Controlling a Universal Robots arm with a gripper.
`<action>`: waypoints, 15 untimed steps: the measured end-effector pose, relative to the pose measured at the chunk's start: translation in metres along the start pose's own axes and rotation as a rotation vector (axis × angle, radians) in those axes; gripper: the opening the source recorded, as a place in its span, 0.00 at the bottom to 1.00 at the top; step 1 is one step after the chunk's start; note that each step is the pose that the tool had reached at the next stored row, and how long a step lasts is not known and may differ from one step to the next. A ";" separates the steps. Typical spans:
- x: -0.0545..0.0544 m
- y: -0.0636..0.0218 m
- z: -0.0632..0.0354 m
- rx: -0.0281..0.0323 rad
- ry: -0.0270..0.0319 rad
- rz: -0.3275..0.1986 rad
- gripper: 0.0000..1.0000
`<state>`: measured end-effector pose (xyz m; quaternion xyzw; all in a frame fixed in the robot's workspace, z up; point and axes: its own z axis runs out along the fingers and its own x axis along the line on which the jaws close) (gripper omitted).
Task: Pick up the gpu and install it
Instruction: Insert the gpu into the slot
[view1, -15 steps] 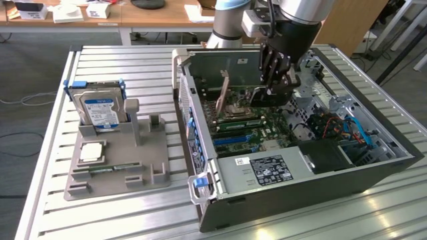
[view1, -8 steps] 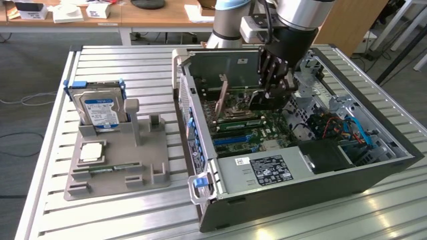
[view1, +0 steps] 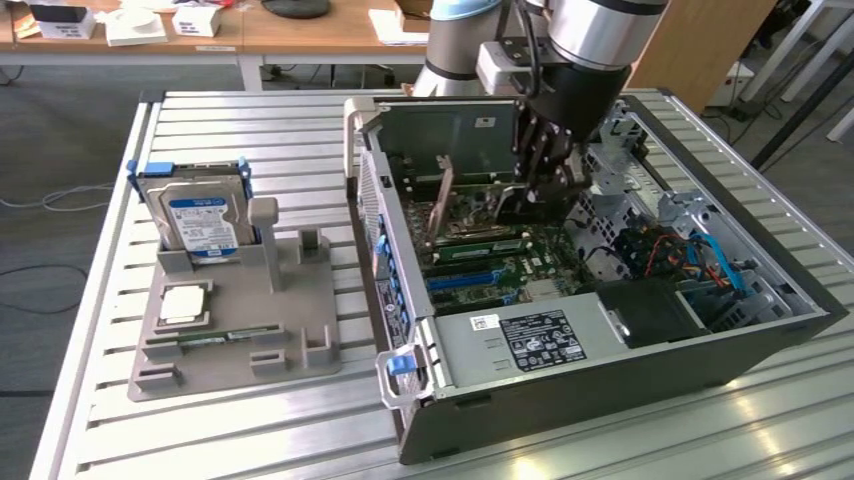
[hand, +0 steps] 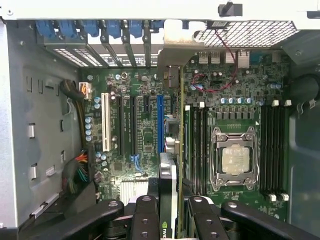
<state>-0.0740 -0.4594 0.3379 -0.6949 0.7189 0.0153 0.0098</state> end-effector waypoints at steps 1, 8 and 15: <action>0.000 0.0001 0.0011 0.0001 0.0000 -0.001 0.27; 0.000 0.0011 0.0091 0.0004 -0.0002 -0.005 0.27; 0.000 0.0012 0.0110 0.0003 0.0000 -0.005 0.27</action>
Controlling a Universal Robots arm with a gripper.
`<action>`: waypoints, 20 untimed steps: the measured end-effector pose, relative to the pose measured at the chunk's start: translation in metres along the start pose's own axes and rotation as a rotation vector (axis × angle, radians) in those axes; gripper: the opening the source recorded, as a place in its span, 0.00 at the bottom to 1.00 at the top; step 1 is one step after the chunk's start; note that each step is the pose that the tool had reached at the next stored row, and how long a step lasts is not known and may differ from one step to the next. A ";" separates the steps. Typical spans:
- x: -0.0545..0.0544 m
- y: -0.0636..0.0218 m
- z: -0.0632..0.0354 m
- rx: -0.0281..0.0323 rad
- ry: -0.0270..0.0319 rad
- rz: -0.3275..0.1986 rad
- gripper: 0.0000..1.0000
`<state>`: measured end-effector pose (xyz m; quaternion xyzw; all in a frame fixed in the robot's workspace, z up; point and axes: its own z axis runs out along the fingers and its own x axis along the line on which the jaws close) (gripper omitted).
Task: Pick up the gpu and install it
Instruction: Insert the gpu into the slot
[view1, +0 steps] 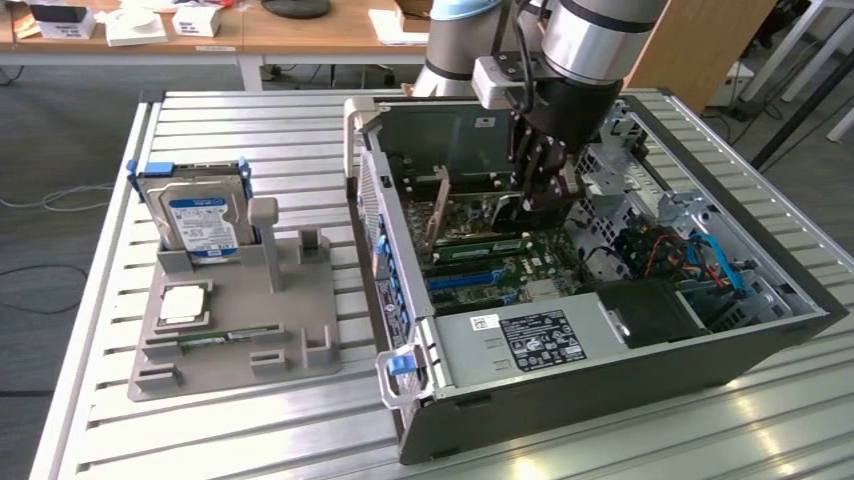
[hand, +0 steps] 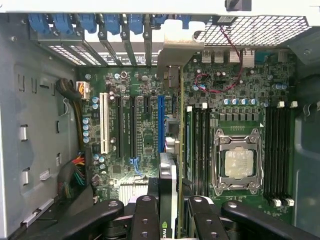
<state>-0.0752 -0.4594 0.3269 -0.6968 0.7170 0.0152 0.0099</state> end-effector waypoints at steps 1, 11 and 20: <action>0.000 0.0000 0.0000 0.0000 -0.0001 0.000 0.27; 0.000 -0.0001 0.0073 0.0004 -0.0001 0.000 0.27; 0.001 -0.0001 0.0183 0.0010 -0.0002 -0.001 0.27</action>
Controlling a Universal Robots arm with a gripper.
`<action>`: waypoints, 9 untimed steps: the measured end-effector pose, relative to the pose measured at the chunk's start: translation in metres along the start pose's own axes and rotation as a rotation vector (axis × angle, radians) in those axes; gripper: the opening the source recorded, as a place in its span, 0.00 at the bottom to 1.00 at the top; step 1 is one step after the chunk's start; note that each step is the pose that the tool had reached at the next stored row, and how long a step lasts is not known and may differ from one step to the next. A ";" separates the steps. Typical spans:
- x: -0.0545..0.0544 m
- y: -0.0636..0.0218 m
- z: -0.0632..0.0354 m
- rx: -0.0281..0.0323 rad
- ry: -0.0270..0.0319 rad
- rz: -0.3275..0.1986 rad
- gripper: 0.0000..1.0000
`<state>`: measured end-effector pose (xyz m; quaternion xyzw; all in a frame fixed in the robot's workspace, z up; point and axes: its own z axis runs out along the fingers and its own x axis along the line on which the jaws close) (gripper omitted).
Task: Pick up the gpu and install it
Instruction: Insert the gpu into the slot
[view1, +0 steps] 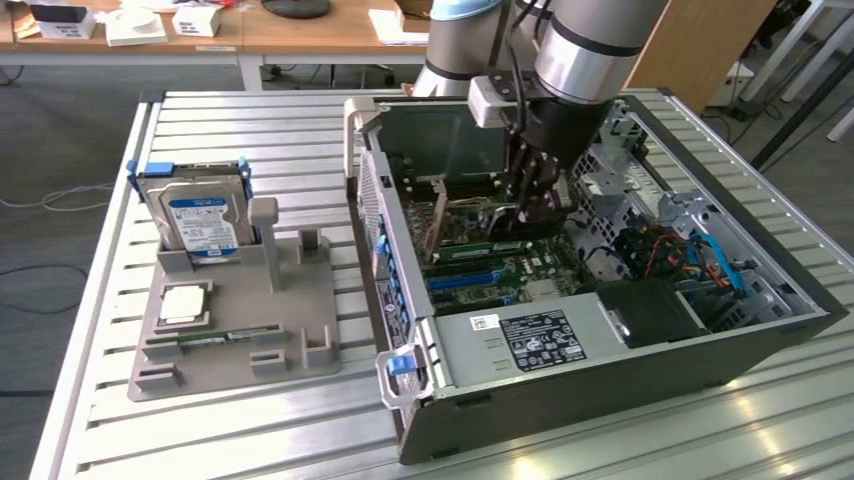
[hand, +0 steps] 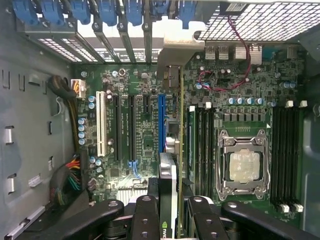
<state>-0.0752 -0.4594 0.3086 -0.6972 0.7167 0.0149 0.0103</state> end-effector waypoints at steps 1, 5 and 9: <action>0.000 0.0000 0.0000 -0.0001 0.0002 0.000 0.27; 0.001 0.0001 0.0001 0.0000 0.0000 0.000 0.27; 0.005 0.0000 -0.0001 -0.0001 0.0001 -0.001 0.27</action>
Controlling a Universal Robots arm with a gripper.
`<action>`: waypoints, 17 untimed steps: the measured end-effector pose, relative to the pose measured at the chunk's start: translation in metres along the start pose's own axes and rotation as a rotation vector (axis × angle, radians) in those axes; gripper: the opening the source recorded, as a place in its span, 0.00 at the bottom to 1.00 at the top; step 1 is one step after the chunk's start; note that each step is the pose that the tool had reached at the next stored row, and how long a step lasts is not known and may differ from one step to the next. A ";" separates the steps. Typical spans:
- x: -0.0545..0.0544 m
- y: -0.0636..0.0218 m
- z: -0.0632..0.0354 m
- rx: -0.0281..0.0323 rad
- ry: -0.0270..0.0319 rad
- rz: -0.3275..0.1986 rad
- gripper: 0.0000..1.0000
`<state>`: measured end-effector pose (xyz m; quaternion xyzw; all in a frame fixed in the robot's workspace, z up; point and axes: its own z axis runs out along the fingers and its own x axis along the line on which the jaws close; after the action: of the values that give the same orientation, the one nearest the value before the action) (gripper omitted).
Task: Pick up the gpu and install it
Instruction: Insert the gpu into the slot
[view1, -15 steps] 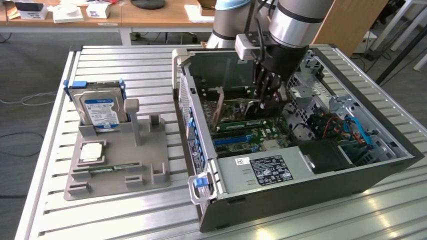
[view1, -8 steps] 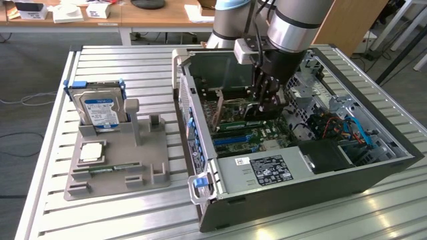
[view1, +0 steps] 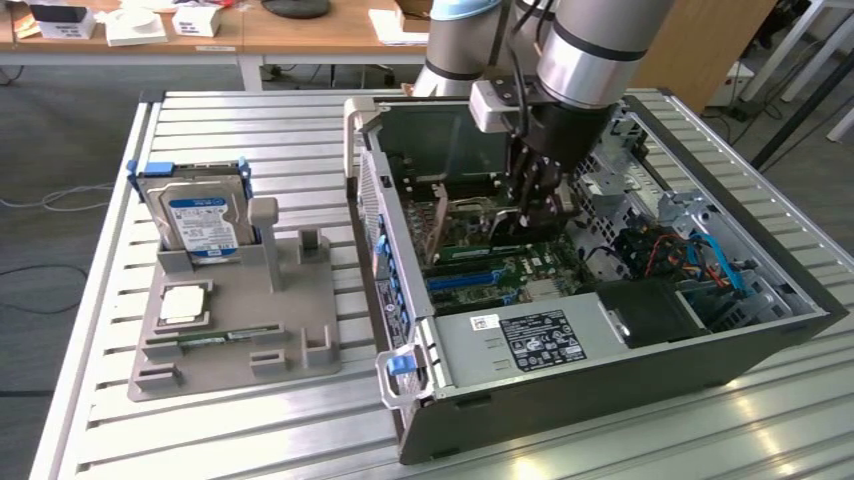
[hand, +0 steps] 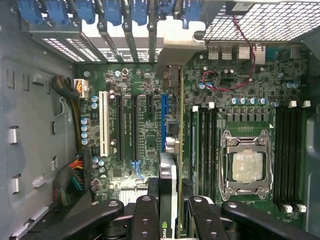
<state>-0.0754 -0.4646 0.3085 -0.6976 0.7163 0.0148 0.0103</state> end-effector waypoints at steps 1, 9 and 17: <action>0.001 0.0001 0.0000 0.0000 -0.0001 -0.001 0.27; 0.003 0.0004 0.0034 0.0000 -0.0002 -0.003 0.27; 0.003 0.0005 0.0060 -0.0001 0.0000 -0.004 0.27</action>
<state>-0.0760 -0.4670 0.3025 -0.6992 0.7147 0.0149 0.0103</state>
